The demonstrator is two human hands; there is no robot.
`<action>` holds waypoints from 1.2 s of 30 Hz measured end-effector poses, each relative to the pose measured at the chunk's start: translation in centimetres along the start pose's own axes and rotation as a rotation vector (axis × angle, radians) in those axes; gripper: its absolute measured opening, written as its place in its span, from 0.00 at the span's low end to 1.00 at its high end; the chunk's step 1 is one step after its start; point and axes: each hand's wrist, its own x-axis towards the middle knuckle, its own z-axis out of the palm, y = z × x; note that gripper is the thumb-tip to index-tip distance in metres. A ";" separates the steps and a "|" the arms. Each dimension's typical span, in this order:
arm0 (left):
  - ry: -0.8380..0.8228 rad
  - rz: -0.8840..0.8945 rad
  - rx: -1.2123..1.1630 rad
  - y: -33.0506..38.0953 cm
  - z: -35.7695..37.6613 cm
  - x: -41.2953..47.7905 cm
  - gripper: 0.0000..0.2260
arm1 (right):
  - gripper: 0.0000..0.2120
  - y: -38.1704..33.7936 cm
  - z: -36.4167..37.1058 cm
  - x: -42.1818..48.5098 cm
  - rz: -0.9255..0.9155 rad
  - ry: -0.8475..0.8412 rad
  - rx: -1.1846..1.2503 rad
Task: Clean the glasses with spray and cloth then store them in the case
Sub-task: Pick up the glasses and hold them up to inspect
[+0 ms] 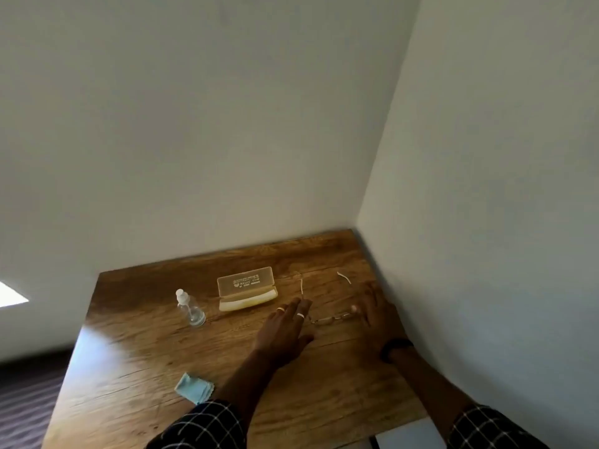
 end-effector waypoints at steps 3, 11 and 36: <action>-0.023 -0.049 -0.041 0.1 -0.3 0.0 0.32 | 0.26 0.1 0.1 -1.2 0.031 -0.040 0.049; -0.073 -0.022 -0.075 0.9 -0.6 1.7 0.18 | 0.30 0.0 0.6 -1.3 0.029 -0.083 -0.012; 0.510 0.106 -0.245 -5.0 -12.7 1.9 0.09 | 0.03 -6.6 -6.9 6.4 -0.294 0.202 0.272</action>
